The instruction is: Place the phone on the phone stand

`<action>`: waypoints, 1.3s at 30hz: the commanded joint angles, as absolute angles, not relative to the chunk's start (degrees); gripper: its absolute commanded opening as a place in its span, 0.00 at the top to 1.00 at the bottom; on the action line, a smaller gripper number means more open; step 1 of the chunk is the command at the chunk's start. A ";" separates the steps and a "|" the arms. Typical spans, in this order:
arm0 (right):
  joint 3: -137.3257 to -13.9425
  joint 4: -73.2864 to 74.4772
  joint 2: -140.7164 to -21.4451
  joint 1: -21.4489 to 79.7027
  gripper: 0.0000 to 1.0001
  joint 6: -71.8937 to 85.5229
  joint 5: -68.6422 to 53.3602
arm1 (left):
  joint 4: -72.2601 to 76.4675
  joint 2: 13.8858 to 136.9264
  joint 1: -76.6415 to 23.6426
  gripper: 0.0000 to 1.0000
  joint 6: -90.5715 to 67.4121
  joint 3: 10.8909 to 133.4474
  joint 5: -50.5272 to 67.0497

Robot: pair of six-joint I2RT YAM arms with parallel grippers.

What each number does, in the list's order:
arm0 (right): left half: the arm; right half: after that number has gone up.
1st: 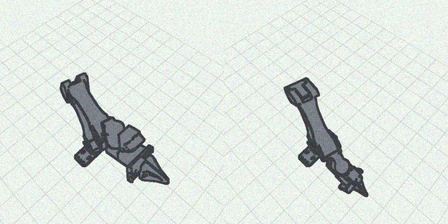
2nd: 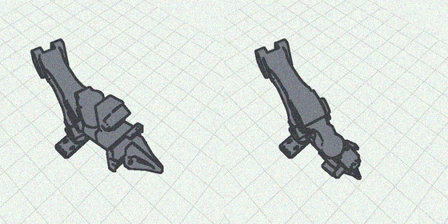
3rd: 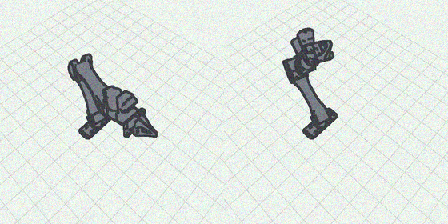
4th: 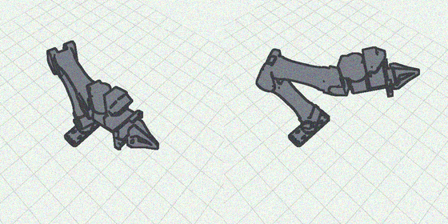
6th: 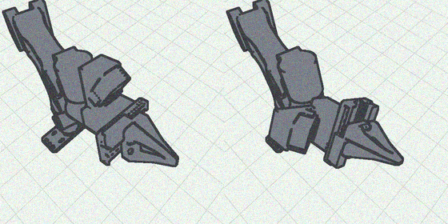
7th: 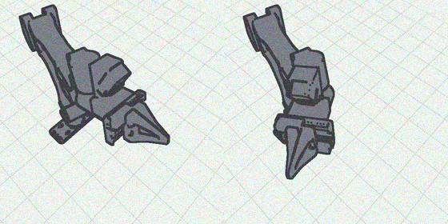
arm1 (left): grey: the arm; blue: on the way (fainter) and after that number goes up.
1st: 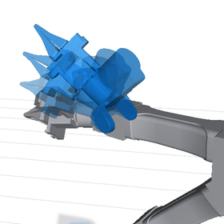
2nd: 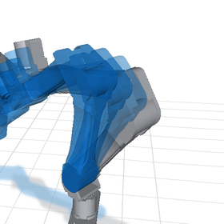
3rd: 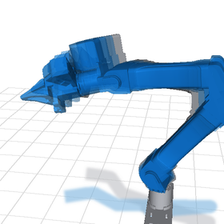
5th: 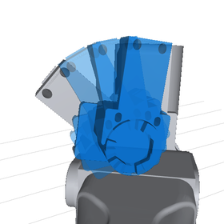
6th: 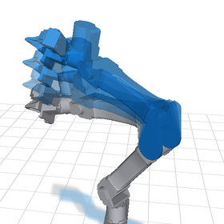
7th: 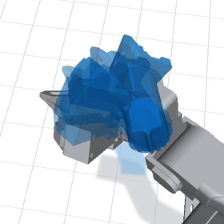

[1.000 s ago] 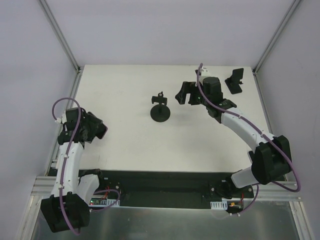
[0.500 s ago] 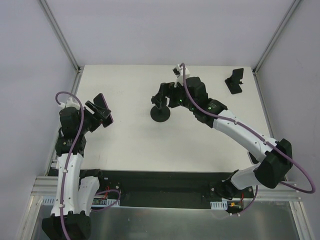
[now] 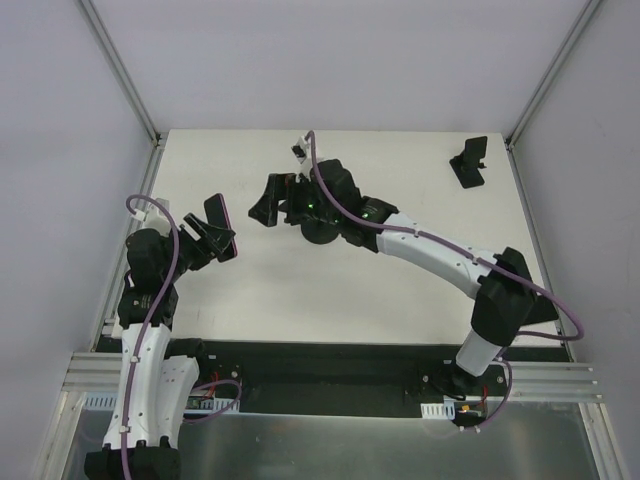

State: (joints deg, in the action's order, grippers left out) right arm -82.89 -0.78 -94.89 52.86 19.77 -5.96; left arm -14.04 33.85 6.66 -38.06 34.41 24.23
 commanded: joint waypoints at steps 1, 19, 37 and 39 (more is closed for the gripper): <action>-89.81 -4.04 -99.04 54.66 0.01 22.77 -8.35 | -9.05 32.34 5.80 1.00 -36.56 34.37 26.10; -104.15 -0.26 -113.90 58.18 0.32 22.06 -6.51 | -8.97 31.46 5.01 1.00 -35.86 32.26 26.10; -105.38 0.79 -114.87 58.89 0.69 21.45 -7.38 | -9.05 33.04 4.66 1.00 -36.12 33.22 27.95; -105.12 0.62 -114.79 58.97 0.71 21.27 -7.21 | -8.97 33.31 4.57 1.00 -36.30 33.40 28.47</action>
State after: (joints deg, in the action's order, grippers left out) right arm -102.96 2.02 -115.92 58.43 21.78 -6.98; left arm -13.93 33.17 5.17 -36.80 31.62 25.71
